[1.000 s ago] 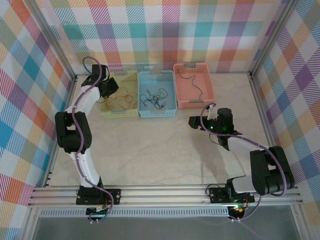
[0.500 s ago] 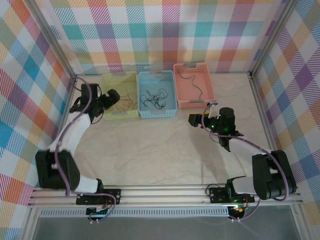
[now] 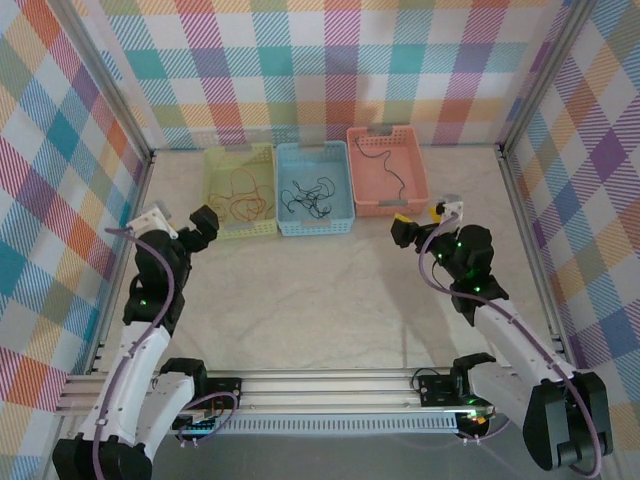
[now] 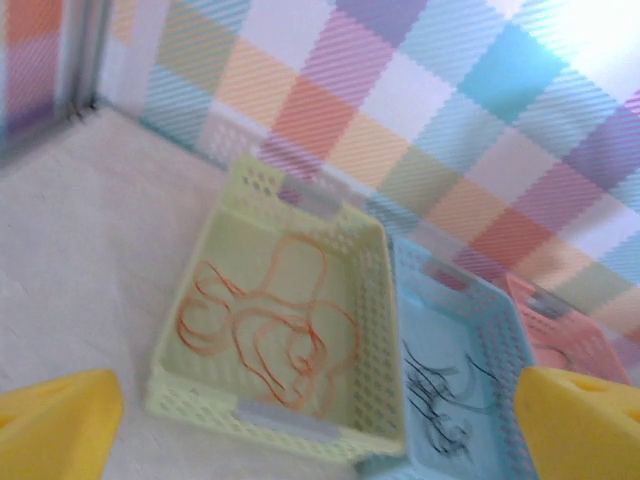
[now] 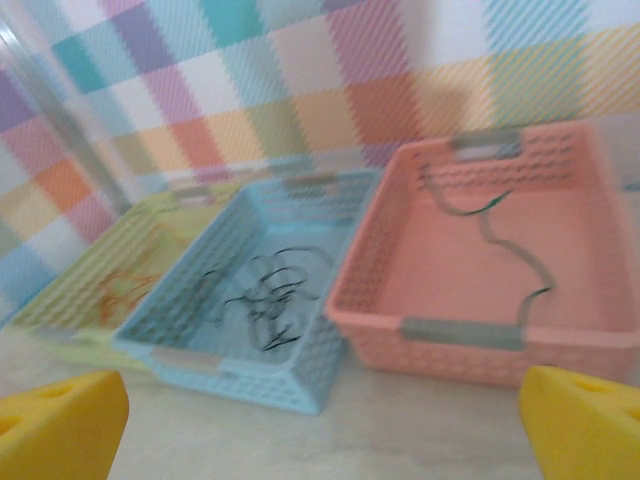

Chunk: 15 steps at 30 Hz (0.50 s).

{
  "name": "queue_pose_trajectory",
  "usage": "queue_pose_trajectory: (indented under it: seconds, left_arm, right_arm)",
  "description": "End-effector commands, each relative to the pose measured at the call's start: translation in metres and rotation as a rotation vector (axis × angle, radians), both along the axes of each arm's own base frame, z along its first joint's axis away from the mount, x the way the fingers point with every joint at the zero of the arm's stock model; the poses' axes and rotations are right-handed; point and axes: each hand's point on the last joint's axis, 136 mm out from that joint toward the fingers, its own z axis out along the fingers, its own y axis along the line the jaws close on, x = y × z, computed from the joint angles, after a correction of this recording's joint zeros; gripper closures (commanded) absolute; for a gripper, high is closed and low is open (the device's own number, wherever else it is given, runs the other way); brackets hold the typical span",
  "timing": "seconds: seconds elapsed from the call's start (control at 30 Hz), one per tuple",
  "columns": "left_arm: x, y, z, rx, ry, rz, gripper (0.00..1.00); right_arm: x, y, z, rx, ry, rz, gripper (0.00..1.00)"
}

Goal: Untangle the cables

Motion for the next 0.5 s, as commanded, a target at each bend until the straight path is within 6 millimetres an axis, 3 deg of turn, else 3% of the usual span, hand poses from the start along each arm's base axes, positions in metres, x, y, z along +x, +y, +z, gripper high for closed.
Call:
queue_pose_trajectory:
  seconds: [0.0,0.2,0.33,0.47]
  left_arm:
    - [0.014,0.012,-0.017,0.210,-0.009,0.046,0.00]
    - [0.045,0.012,-0.098,0.301,0.139,0.016,0.00]
    - [0.058,0.008,-0.130,0.330,0.146,-0.024,0.00]
    - [0.072,0.004,-0.147,0.293,0.200,-0.096,0.00]
  right_arm:
    - [0.007,-0.039,-0.032,-0.209,-0.008,-0.204,0.00]
    - [0.027,-0.062,-0.087,-0.324,0.113,-0.276,0.00]
    - [0.042,-0.083,-0.114,-0.286,0.114,-0.331,0.00]
    - [0.054,-0.099,-0.132,-0.221,0.161,-0.350,0.01]
